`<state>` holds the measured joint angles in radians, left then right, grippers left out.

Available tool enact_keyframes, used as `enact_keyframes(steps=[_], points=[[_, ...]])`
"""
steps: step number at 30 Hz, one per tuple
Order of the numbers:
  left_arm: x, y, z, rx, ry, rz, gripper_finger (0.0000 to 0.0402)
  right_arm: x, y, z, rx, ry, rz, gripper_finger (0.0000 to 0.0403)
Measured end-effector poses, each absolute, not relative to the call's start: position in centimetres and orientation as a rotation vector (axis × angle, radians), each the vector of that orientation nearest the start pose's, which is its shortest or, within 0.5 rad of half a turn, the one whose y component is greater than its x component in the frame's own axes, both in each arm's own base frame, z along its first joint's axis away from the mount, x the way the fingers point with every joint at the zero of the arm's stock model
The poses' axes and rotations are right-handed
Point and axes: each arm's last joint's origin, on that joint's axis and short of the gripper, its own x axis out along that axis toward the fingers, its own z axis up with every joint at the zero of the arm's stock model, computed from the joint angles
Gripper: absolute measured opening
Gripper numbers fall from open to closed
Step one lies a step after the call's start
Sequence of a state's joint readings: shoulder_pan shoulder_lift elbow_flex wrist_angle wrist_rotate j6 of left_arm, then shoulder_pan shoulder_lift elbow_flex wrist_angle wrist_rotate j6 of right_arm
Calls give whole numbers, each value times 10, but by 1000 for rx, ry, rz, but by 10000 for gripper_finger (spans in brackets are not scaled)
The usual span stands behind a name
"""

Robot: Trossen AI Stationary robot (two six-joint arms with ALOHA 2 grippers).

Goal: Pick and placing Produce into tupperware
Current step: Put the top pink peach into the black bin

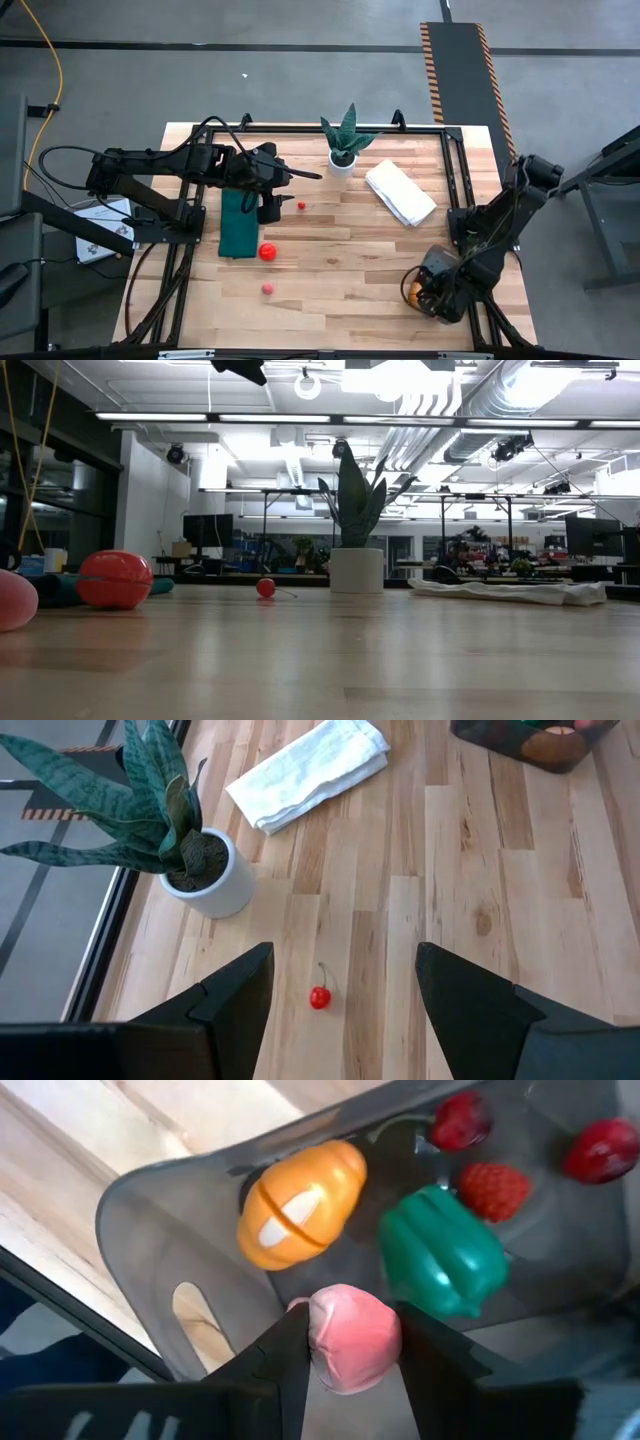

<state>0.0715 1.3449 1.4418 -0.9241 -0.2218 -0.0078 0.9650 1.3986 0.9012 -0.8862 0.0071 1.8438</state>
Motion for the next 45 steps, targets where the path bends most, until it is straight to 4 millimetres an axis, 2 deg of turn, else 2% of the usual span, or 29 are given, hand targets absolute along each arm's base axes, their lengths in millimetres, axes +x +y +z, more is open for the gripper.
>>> enact_keyframes(steps=[7, 45], points=[[263, 25, 374, 54, 826, 278, 234, 138, 203, 196, 843, 1415, -540, 119], [262, 25, 372, 32, 840, 285, 234, 135, 203, 196, 946, 1392, -658, 119]])
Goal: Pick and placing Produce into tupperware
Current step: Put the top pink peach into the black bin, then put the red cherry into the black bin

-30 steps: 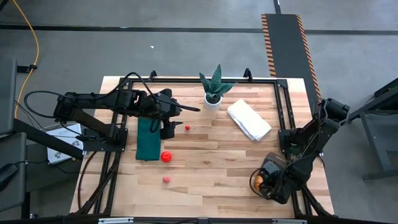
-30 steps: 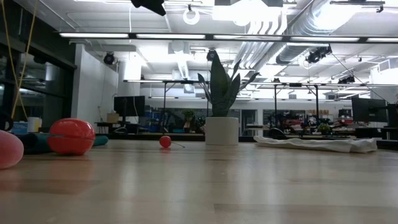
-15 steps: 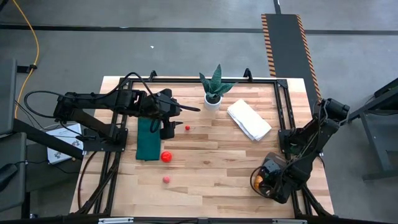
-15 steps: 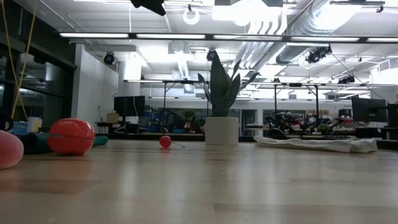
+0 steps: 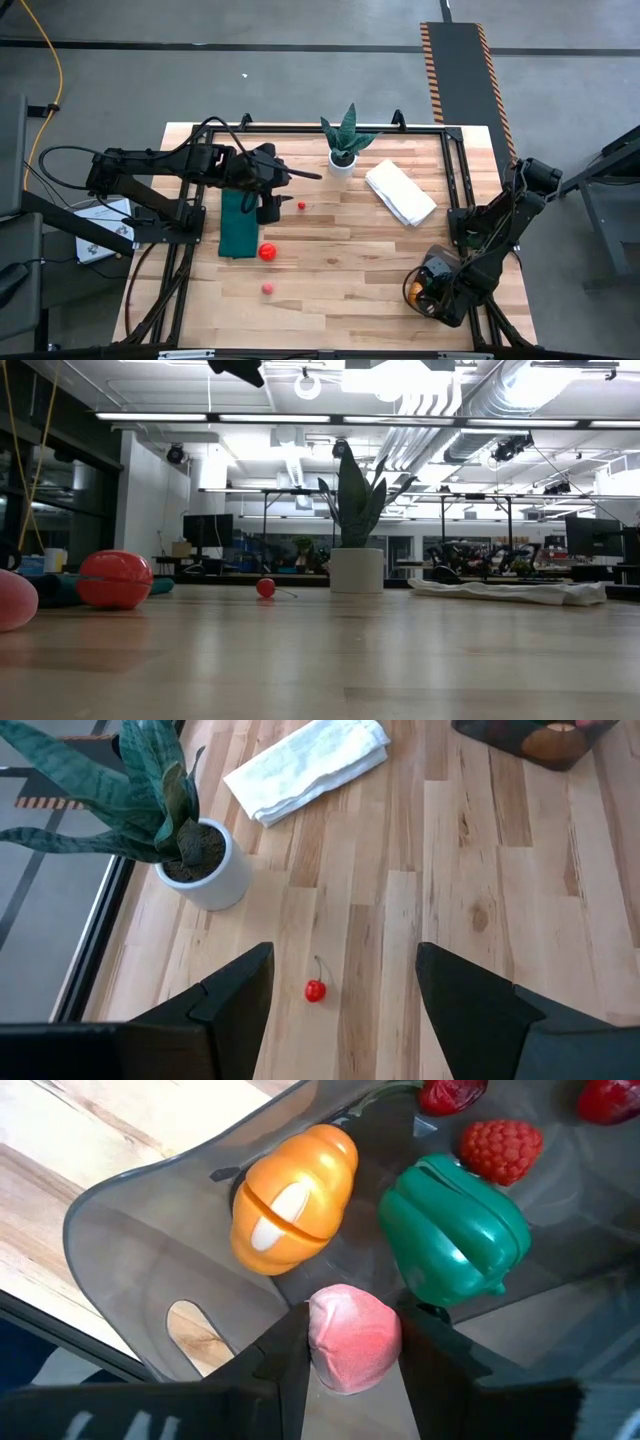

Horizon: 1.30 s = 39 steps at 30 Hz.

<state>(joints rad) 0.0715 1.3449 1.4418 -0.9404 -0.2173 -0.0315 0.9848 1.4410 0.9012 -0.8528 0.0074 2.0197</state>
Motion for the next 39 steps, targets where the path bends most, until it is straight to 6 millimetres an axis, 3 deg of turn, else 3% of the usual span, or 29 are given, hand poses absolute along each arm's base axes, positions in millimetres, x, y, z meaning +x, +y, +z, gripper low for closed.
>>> enact_keyframes(steps=[6, 18, 26, 32, 39], points=[[261, 25, 372, 33, 850, 284, 234, 135, 203, 196, 944, 1392, -656, 124], [261, 25, 372, 33, 850, 285, 234, 135, 203, 196, 939, 1394, -648, 192], [260, 23, 370, 27, 871, 221, 234, 135, 203, 196, 923, 1398, -634, 197], [252, 19, 364, 24, 988, 95, 234, 135, 203, 196, 913, 1400, -627, 197], [242, 18, 358, 25, 1102, 76, 234, 135, 203, 196, 910, 1401, -623, 197]])
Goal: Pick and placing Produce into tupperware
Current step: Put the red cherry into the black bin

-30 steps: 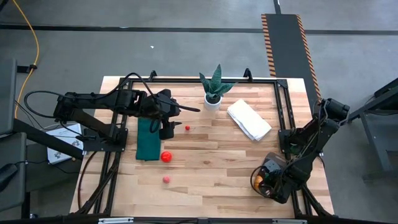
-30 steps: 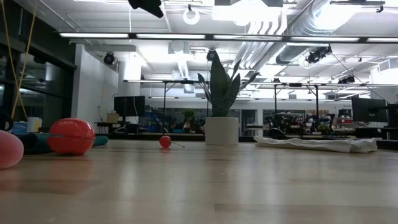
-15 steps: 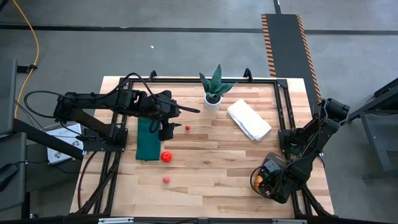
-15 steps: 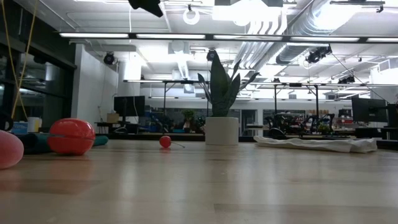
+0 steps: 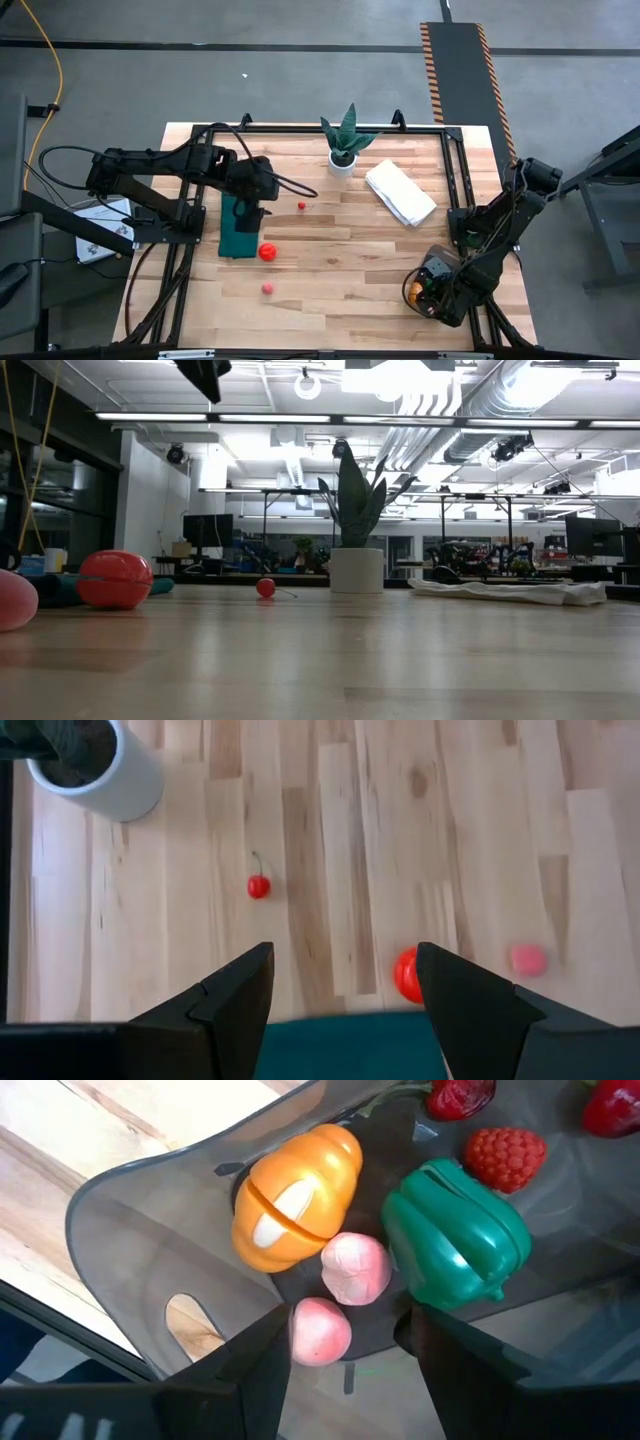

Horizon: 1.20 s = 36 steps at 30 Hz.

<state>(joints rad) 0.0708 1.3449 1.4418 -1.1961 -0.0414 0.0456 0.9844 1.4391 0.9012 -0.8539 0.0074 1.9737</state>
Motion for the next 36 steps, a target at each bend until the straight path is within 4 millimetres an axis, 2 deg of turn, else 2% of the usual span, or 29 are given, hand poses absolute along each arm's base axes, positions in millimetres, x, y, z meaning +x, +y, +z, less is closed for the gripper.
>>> enact_keyframes(steps=[8, 19, 29, 36], points=[[242, 19, 358, 33, 1107, 72, 234, 131, 196, 210, 948, 1394, -583, 197], [242, 19, 358, 38, 1104, 71, 234, 116, 172, 247, 1053, 1356, -466, 197], [242, 19, 358, 35, 1100, 74, 234, 99, 139, 282, 1156, 1158, -325, 197], [243, 19, 359, 25, 1088, 80, 234, 86, 112, 302, 1181, 940, -236, 197]])
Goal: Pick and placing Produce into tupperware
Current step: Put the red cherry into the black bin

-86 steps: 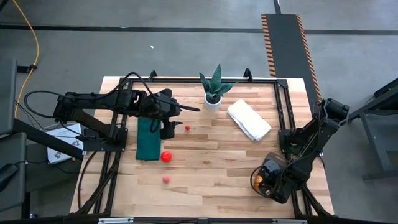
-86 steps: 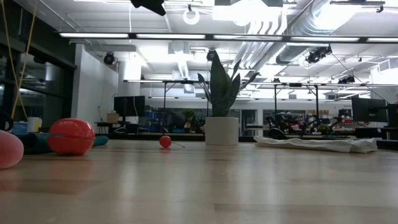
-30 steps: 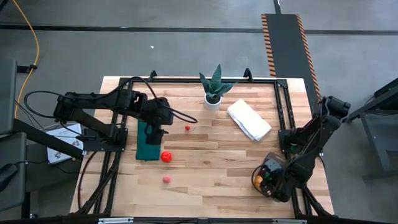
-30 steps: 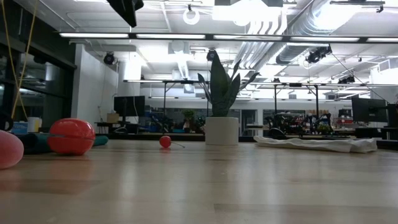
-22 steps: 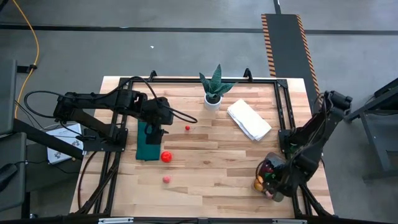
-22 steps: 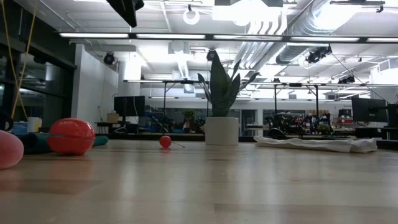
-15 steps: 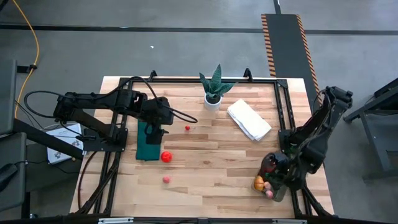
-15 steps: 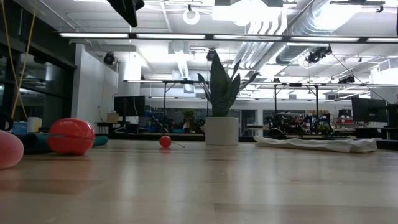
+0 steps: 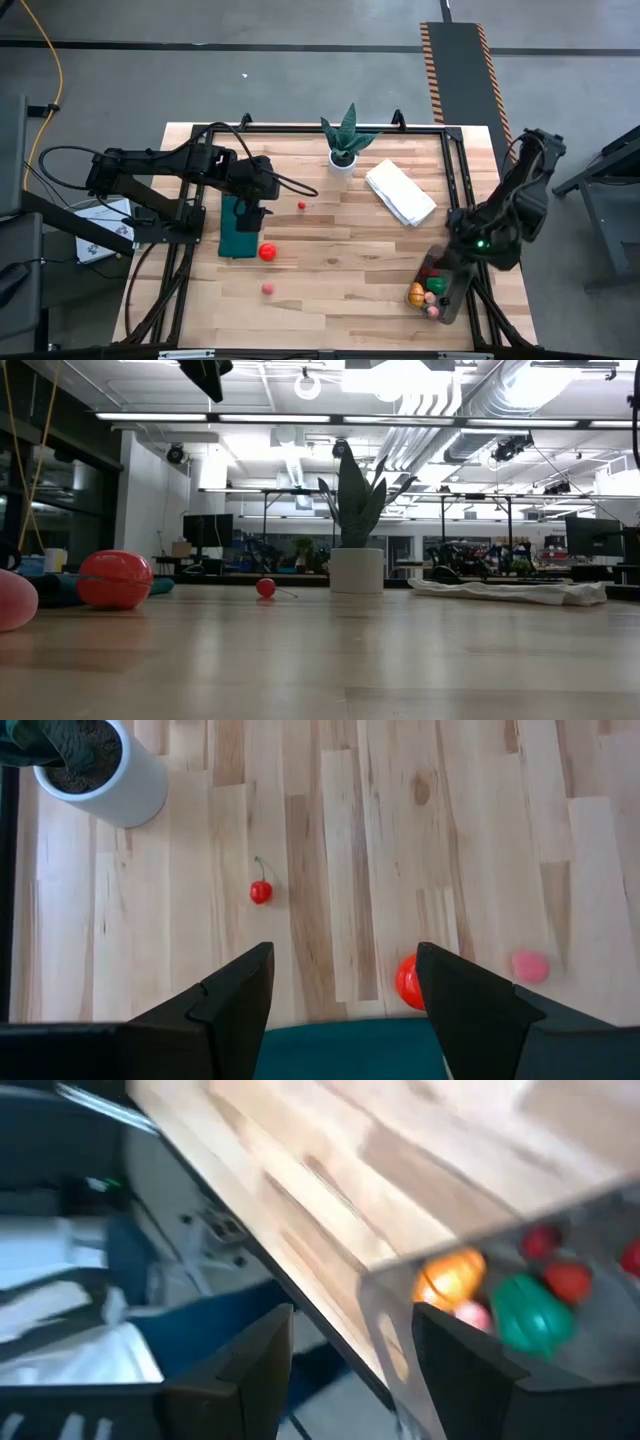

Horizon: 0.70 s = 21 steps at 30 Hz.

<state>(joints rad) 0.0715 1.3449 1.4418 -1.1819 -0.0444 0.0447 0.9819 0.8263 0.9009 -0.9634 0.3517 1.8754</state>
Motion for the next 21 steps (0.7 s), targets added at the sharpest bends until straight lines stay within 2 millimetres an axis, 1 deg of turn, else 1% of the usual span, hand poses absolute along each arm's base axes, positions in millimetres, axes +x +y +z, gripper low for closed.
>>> enact_keyframes(steps=[7, 15, 21], points=[[244, 19, 359, 3, 1080, 94, 234, 75, 87, 317, 1163, 726, -168, 197], [245, 19, 359, -5, 1070, 99, 234, 63, 60, 329, 1089, 509, -126, 197], [247, 19, 361, -19, 1038, 108, 234, 54, 43, 334, 1003, 379, -121, 197]])
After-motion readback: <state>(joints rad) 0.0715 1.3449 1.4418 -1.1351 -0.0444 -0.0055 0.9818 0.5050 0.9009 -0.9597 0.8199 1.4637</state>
